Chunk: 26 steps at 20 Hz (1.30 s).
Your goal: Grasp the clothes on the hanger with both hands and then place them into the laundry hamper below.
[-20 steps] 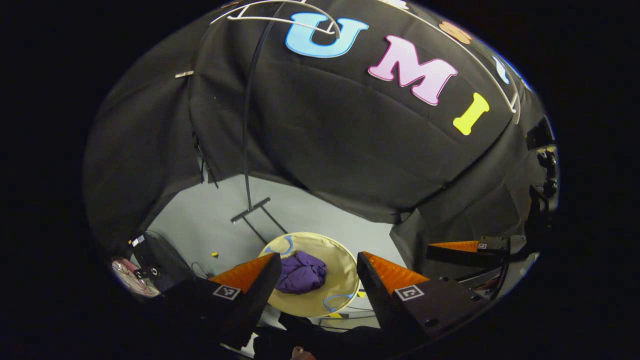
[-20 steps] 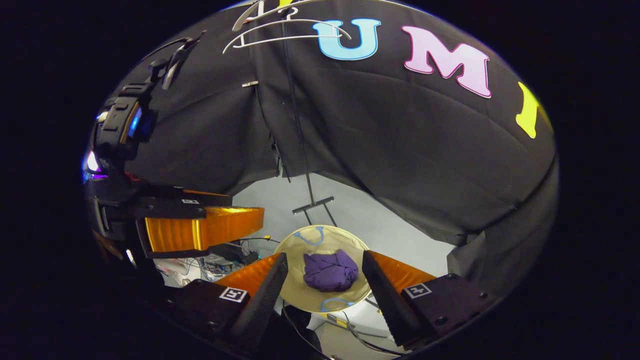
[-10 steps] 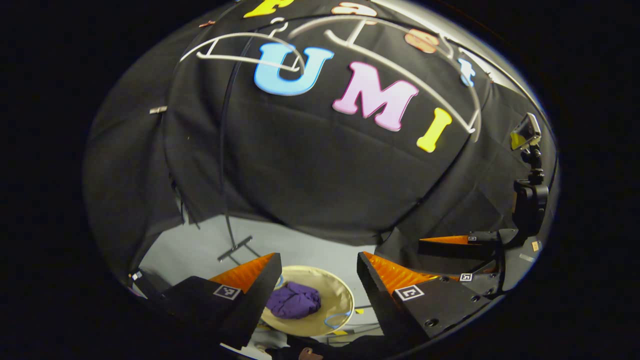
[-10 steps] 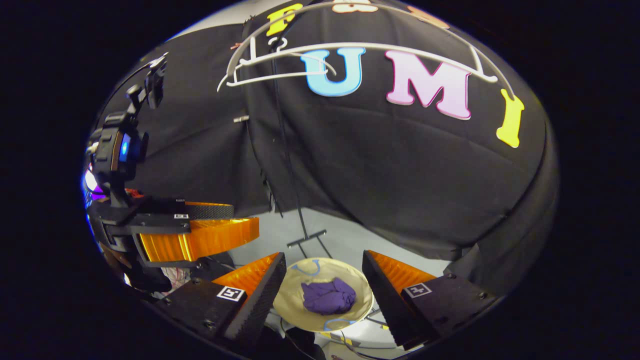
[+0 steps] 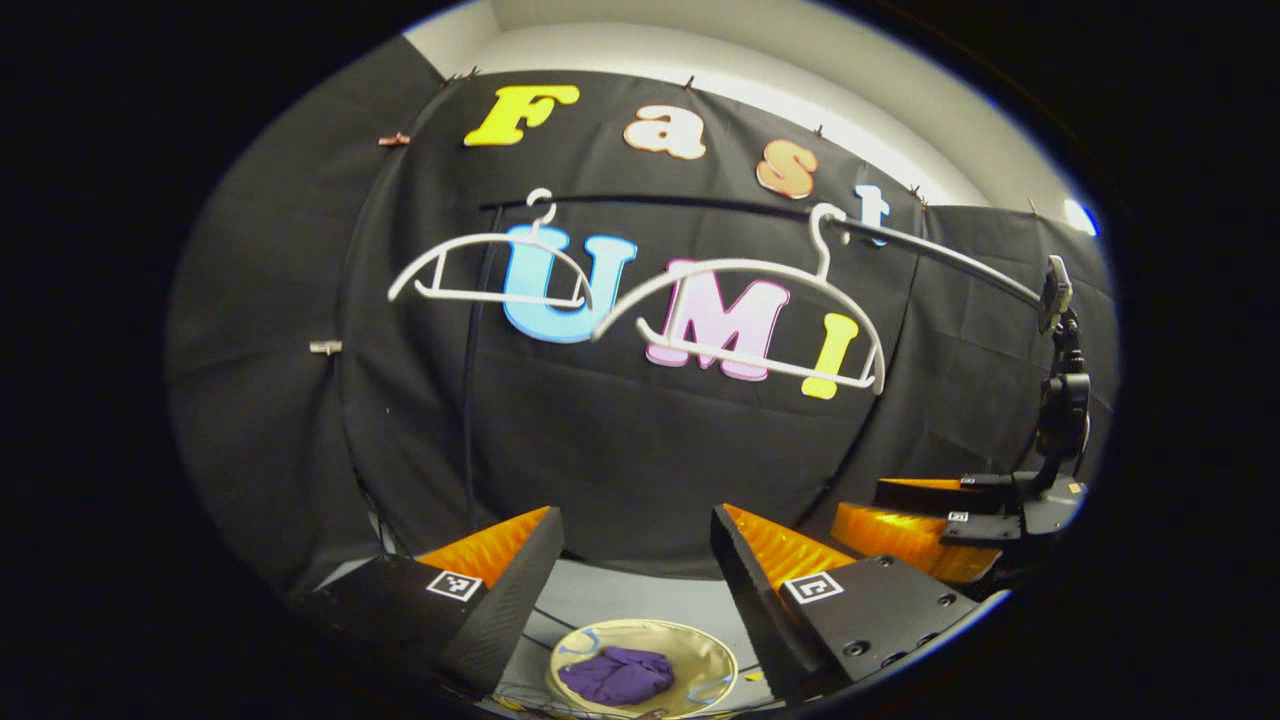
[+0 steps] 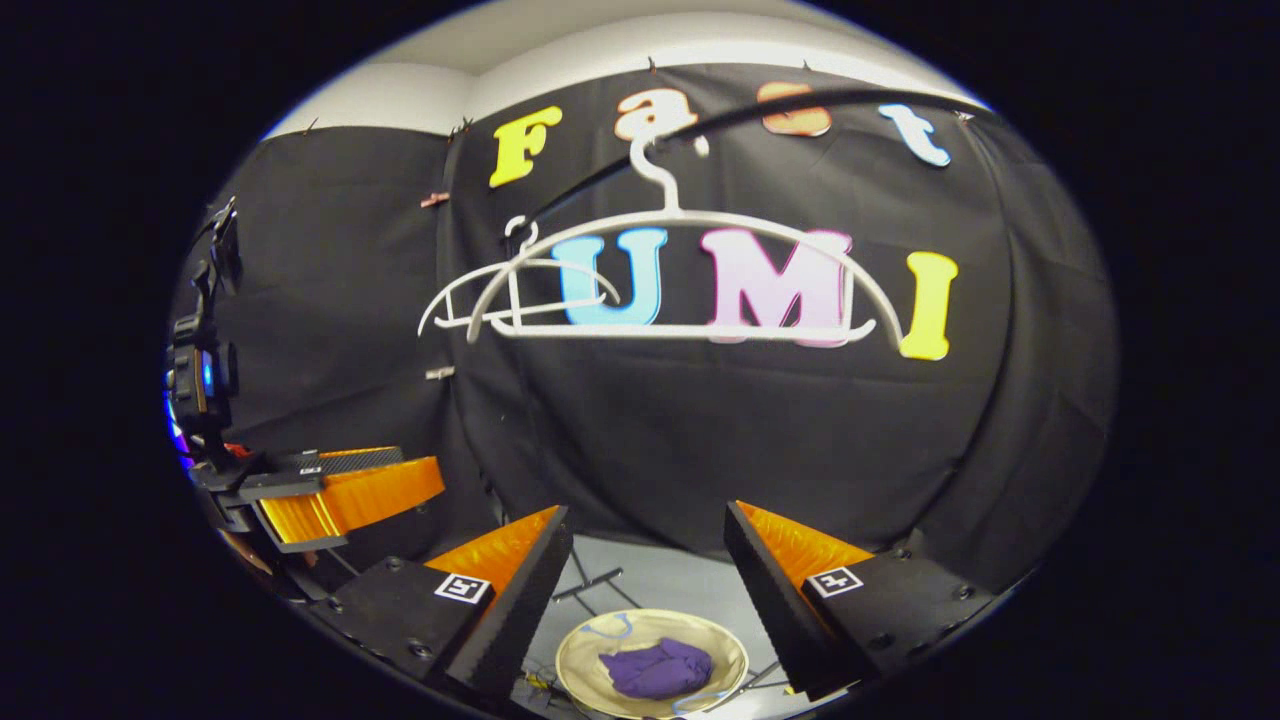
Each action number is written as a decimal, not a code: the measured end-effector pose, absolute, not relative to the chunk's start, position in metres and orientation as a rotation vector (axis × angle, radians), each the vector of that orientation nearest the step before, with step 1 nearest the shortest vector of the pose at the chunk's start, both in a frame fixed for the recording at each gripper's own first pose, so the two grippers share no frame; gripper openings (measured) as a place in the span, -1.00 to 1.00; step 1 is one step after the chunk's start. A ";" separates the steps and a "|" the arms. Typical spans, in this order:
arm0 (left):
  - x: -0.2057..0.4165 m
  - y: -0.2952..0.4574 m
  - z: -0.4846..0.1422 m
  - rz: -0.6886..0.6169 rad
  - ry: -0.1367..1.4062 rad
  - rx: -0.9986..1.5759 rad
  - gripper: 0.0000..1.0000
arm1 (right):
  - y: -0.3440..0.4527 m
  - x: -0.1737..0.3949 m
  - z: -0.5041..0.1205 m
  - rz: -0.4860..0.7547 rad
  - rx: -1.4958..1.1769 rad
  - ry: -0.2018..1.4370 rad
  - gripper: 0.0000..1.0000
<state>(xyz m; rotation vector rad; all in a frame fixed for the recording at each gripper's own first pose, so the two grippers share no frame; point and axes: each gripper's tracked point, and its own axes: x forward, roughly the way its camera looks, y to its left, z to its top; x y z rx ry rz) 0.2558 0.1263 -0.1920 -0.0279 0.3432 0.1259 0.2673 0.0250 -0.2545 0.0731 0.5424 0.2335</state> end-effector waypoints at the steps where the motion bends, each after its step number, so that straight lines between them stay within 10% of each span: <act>1: 0.249 0.126 -0.174 0.114 0.311 -0.008 0.88 | 0.025 0.265 -0.237 0.216 0.079 0.497 0.97; 26: 0.115 0.077 -0.009 -0.013 -0.026 0.143 0.90 | 0.029 0.147 -0.046 0.055 0.008 0.074 0.84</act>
